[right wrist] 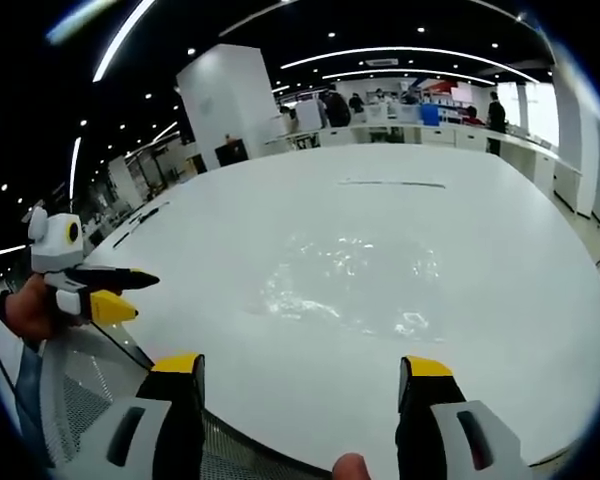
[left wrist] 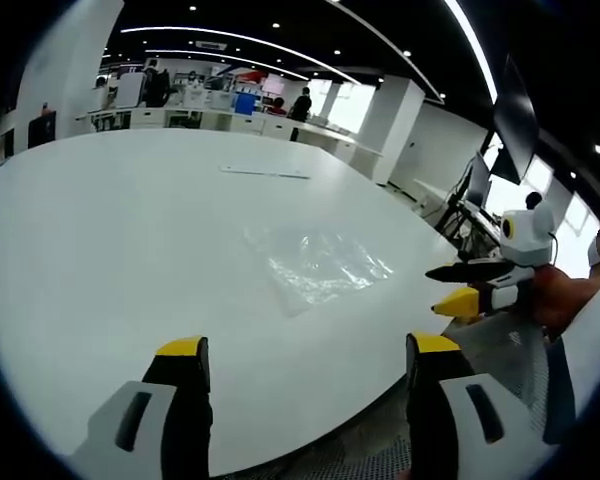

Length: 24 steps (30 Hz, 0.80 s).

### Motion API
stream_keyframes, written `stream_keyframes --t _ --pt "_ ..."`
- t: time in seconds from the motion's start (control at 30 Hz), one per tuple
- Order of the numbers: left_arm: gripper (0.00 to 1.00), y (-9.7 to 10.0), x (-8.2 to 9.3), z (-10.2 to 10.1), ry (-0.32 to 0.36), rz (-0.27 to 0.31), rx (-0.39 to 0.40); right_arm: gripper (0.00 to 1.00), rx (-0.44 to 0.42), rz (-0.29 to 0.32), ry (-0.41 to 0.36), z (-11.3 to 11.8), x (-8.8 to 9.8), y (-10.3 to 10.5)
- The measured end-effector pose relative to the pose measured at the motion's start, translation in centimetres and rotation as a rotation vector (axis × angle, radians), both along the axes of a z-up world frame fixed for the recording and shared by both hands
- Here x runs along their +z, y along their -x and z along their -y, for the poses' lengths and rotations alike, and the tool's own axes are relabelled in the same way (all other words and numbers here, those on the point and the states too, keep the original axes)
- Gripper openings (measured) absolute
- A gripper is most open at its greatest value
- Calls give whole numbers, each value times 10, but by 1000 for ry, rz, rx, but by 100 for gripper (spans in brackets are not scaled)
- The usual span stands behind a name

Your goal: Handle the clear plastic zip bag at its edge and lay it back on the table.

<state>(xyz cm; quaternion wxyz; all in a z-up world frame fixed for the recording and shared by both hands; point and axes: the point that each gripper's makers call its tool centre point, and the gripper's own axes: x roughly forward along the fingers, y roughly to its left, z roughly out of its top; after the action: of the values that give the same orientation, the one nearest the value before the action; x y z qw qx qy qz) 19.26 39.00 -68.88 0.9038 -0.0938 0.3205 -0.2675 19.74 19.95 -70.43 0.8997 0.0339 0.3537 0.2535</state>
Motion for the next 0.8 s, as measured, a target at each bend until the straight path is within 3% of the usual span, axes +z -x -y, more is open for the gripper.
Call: stream_keyframes --t 0.33,0.8 --pt "80 0 0 0 -1 -4 -1 79 39 -13 20 -6 -3 2" --pt "79 0 -4 -1 -11 -5 -7 77 69 -19 38 -17 -7 -21"
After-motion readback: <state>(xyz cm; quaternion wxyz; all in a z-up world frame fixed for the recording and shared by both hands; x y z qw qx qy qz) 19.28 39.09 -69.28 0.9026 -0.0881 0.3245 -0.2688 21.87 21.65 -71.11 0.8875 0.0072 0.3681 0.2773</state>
